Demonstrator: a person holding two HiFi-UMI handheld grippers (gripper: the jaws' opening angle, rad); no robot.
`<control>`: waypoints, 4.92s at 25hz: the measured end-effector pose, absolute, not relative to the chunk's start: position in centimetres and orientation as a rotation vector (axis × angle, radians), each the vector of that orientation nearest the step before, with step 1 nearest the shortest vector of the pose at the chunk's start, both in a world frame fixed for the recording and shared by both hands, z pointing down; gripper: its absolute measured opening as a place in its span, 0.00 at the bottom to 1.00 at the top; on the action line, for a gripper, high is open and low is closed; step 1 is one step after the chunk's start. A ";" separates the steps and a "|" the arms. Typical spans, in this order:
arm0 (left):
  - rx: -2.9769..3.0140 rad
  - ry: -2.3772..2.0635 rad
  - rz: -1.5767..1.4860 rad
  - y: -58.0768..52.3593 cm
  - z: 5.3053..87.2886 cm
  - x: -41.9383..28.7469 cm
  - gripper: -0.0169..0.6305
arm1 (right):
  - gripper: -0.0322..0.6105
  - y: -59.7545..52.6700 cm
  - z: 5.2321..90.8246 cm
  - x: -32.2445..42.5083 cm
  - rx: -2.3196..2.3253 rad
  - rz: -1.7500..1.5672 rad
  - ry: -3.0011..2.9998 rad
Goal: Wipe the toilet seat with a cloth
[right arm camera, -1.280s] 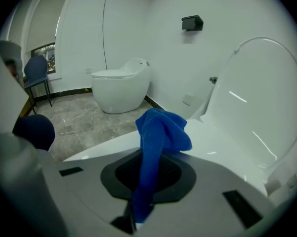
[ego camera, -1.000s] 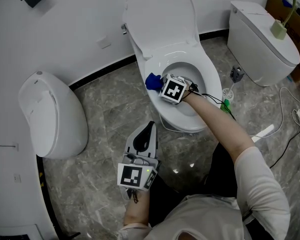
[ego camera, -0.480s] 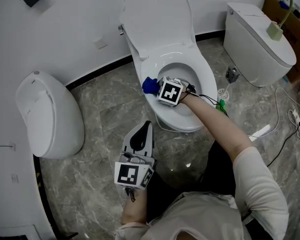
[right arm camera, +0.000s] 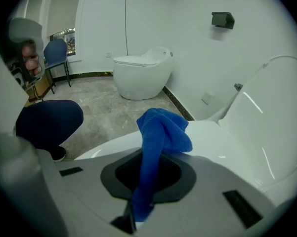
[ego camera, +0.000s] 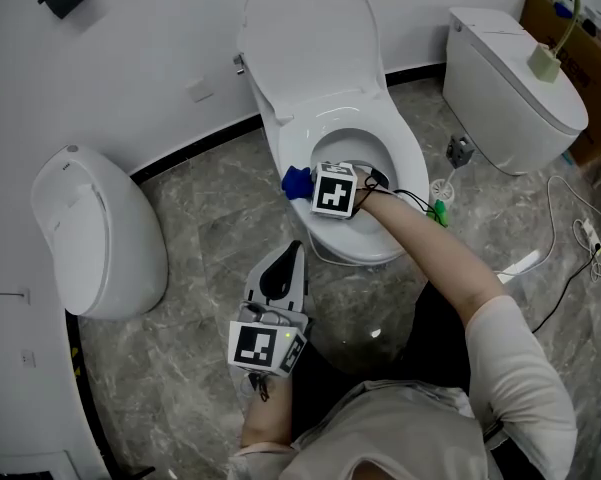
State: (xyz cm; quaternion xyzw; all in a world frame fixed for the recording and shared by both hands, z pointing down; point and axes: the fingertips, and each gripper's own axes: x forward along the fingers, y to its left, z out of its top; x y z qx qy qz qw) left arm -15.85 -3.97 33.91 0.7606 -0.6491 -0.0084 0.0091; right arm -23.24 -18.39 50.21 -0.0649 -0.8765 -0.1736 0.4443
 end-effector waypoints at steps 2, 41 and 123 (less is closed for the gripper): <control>2.393 -2.016 -0.001 -4.1 33.9 -15.4 0.04 | 0.11 -18.2 50.2 -22.9 -0.171 -0.432 -2.173; 2.437 -1.986 0.002 -3.5 33.2 -13.6 0.04 | 0.11 -13.2 49.8 -19.1 -0.288 -0.467 -2.142; 2.551 -1.899 -0.047 -4.3 31.0 -11.2 0.04 | 0.11 -10.7 50.3 -4.0 -0.156 -0.040 -2.044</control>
